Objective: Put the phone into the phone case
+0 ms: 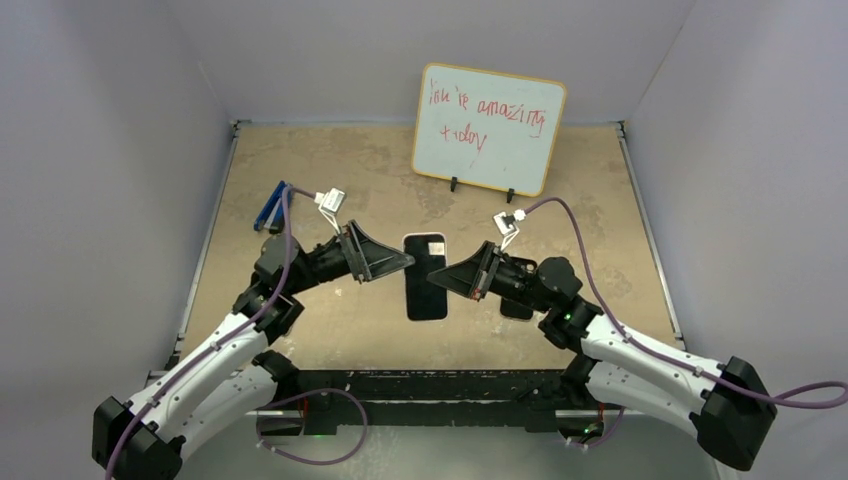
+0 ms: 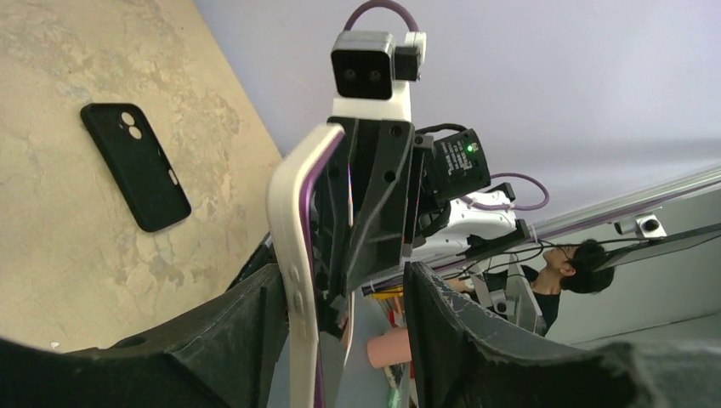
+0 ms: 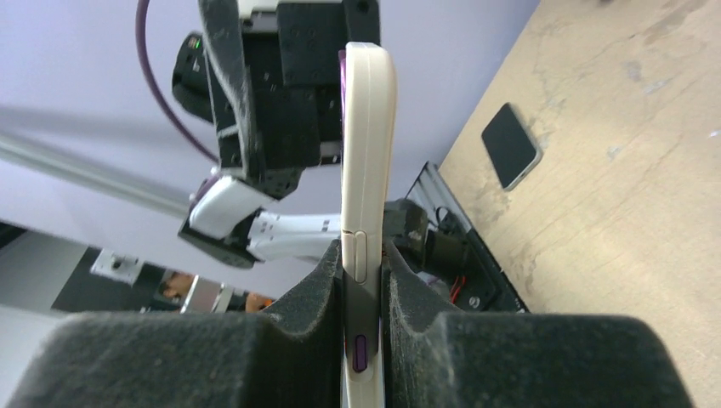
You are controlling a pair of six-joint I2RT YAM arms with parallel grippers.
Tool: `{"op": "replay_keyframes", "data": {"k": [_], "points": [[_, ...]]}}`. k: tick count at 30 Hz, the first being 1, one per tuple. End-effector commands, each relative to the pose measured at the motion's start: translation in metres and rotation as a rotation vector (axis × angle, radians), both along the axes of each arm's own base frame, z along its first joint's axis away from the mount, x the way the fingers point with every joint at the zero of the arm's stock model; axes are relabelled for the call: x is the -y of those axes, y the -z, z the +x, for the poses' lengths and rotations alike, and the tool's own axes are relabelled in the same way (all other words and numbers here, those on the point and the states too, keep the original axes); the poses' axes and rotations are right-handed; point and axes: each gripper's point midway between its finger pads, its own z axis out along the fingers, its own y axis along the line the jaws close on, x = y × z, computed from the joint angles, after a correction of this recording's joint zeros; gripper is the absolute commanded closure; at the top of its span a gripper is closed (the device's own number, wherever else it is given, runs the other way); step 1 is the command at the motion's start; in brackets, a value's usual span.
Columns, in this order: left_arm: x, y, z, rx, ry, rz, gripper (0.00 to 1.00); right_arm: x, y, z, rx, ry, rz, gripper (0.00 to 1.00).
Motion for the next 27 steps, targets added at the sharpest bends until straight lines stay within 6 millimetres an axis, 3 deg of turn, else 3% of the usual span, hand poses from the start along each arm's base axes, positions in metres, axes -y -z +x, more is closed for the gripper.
{"op": "replay_keyframes", "data": {"k": [1,8,16,20,23,27], "points": [[0.002,-0.004,-0.010,0.044,0.059,0.009,0.45,0.014,-0.059,0.028,0.069,0.183,0.137,0.87],[0.002,0.016,-0.016,0.001,0.092,0.008,0.45,0.024,-0.058,0.047,0.040,0.302,0.151,0.87],[0.008,0.033,-0.016,-0.042,0.130,0.012,0.45,0.024,-0.059,0.051,0.033,0.322,0.155,0.87],[0.008,0.039,-0.013,-0.053,0.118,0.016,0.50,0.021,-0.055,0.052,0.022,0.310,0.146,0.87],[0.009,0.040,-0.014,-0.064,0.124,0.005,0.61,0.020,-0.050,0.052,0.012,0.308,0.142,0.87],[0.011,0.053,-0.010,-0.085,0.121,0.069,0.91,0.022,-0.044,0.052,0.004,0.315,0.133,0.87]]}}
